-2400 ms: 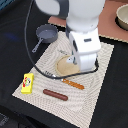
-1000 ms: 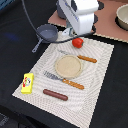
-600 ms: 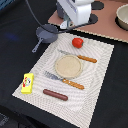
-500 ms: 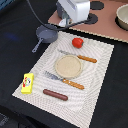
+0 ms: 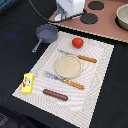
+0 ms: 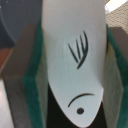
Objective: Interact with the objects in diverse but meaningful ways.
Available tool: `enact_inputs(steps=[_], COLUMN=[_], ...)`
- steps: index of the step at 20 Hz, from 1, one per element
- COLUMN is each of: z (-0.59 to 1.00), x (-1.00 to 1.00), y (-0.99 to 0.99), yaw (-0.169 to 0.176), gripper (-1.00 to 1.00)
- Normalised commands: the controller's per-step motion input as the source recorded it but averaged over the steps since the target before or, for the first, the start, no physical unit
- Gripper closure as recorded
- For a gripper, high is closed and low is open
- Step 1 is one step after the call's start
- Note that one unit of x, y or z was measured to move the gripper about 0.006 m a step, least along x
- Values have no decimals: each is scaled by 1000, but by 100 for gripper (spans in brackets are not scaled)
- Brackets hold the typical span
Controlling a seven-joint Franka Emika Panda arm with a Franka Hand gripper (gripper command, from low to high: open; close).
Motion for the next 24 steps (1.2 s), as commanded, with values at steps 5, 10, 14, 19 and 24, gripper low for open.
enact_inputs(steps=[5,10,14,19,24], z=[-339,-320,-314,-205,-325], x=[-763,-956,-839,-438,-359], y=[-2,64,2,-89,-239], yaw=[16,39,28,6,0], gripper=[100,100,100,100,100])
